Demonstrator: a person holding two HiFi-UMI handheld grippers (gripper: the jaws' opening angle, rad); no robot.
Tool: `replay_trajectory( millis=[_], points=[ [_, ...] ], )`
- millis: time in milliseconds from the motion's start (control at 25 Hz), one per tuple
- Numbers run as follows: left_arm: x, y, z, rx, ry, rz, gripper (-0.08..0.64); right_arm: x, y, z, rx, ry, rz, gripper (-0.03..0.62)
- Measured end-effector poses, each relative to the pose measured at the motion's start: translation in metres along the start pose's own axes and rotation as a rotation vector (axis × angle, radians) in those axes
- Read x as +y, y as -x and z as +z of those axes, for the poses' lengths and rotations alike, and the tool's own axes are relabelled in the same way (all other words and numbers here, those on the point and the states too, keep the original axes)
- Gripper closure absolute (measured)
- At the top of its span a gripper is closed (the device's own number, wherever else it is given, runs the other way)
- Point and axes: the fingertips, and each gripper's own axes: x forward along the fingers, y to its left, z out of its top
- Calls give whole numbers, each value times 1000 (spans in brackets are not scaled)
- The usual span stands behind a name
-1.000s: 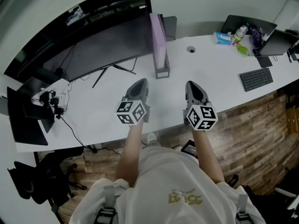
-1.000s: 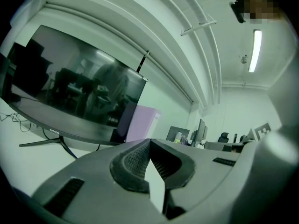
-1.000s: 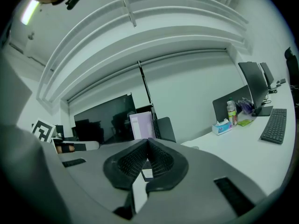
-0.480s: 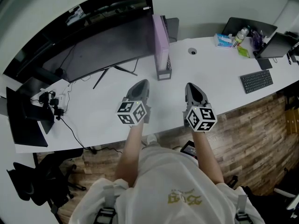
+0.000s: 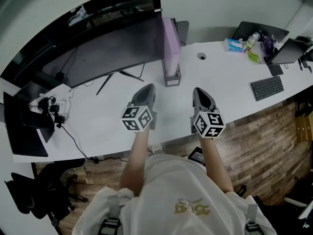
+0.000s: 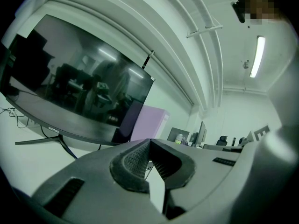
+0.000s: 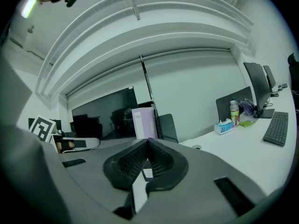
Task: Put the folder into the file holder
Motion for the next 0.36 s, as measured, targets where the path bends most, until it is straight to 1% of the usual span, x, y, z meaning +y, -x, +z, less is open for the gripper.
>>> replay_trajectory(
  millis=[360],
  points=[
    [13,-8,1,8,6,-6,546,-1,-13,-4,28,19,-27,581]
  ],
)
